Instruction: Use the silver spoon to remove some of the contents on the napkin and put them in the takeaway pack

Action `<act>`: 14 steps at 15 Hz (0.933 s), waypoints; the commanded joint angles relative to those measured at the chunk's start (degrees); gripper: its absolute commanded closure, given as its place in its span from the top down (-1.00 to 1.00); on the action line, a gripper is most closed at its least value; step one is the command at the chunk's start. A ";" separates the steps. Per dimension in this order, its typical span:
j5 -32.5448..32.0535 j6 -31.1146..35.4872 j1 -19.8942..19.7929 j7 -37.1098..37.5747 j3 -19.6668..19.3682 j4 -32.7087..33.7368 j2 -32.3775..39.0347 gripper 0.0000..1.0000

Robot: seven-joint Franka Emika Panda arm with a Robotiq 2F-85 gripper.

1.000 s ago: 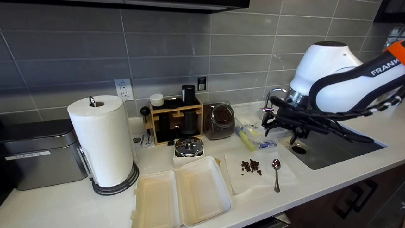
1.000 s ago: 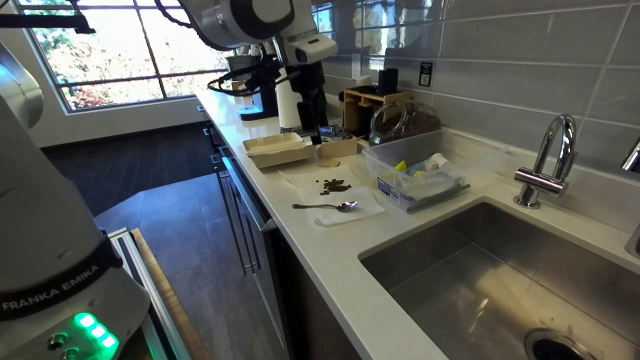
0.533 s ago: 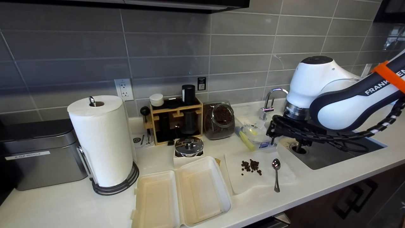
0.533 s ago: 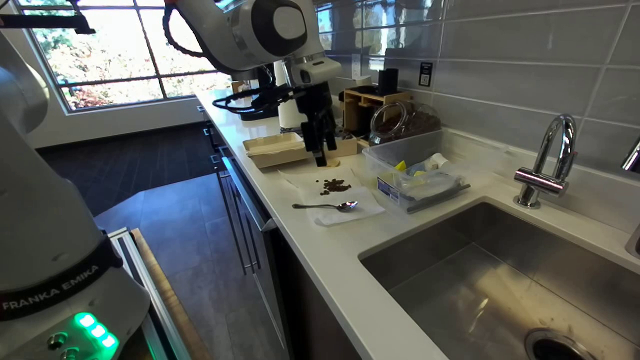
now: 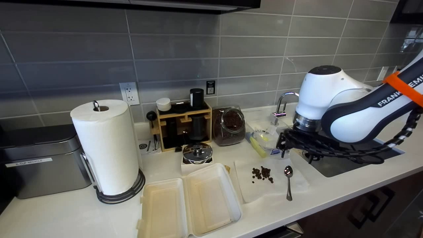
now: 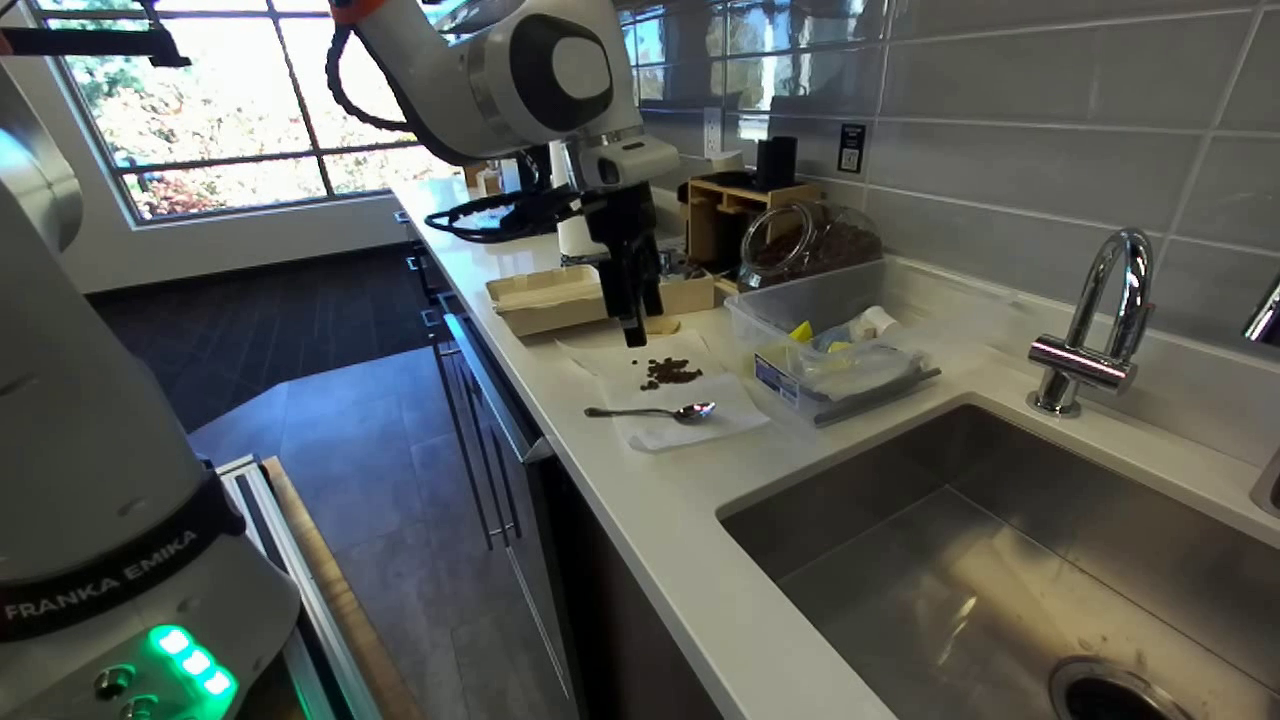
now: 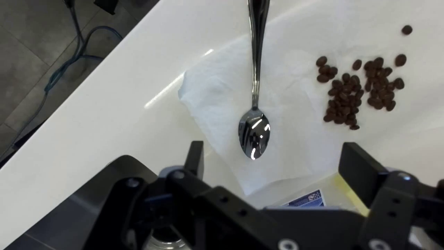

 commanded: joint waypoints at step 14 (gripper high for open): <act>1.67 14.20 11.02 -0.66 -12.05 1.03 14.27 0.21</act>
